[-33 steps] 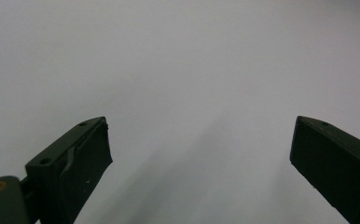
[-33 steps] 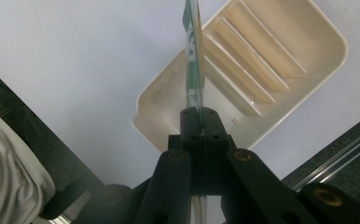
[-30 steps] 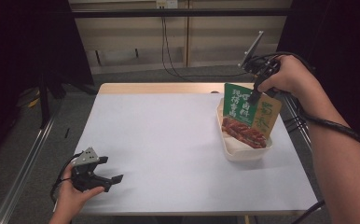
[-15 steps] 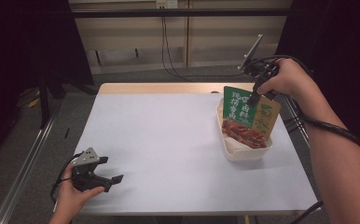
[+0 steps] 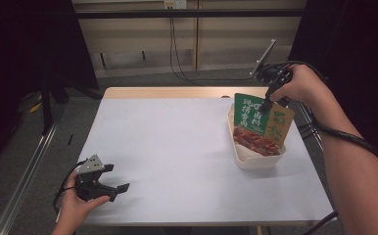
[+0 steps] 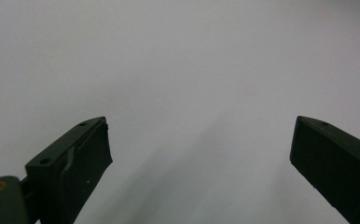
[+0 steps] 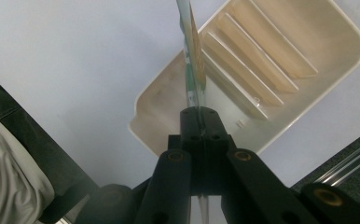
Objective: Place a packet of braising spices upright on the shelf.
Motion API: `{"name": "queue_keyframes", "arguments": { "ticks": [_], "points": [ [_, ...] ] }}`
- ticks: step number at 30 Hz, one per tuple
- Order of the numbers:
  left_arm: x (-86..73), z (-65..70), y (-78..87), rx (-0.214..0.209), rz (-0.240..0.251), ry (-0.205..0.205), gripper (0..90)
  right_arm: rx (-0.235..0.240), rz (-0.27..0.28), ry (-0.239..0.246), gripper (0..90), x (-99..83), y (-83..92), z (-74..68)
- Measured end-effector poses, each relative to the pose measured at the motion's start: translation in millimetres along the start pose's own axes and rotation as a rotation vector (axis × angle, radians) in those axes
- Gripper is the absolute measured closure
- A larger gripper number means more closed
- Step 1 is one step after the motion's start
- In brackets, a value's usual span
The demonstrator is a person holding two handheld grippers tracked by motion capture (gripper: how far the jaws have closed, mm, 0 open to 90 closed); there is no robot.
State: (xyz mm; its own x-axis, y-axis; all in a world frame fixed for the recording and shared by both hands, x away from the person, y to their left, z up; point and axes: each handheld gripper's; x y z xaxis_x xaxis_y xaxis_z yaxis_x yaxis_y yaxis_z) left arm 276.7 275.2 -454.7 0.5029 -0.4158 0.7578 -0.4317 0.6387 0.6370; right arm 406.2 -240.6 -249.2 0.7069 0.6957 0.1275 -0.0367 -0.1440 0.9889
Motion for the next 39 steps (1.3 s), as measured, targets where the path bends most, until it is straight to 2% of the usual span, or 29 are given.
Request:
{"name": "queue_keyframes", "arguments": {
  "ticks": [14, 24, 28, 39],
  "points": [
    [-0.1, -0.2, 0.0, 0.0, 0.0, -0.001, 4.9, 0.003, 0.003, 0.014, 90.0, -0.5, -9.4, 1.9],
    [-0.2, 0.2, -0.3, 0.0, 0.001, 0.003, 4.9, -0.002, 0.001, -0.005, 87.9, -2.5, -8.8, 2.7],
    [-0.4, 0.1, -0.8, -0.004, 0.001, 0.003, 4.9, -0.011, 0.016, -0.022, 79.9, -2.7, -7.5, 1.4],
    [-0.1, -0.3, 0.0, 0.002, -0.001, -0.001, 4.9, -0.063, 0.036, -0.025, 41.9, 0.7, -0.9, 0.5]
  ]
}}
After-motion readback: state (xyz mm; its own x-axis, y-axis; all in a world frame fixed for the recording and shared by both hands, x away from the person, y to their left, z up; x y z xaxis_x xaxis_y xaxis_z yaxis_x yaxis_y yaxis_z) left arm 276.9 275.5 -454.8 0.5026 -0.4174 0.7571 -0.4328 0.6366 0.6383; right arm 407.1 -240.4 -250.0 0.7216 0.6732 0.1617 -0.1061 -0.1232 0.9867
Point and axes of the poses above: each handheld gripper's, and its own axes: y roughly backward along the jaws, x roughly out of its top, z roughly to its right, and after that the axes turned 3 degrees about y, right-handed
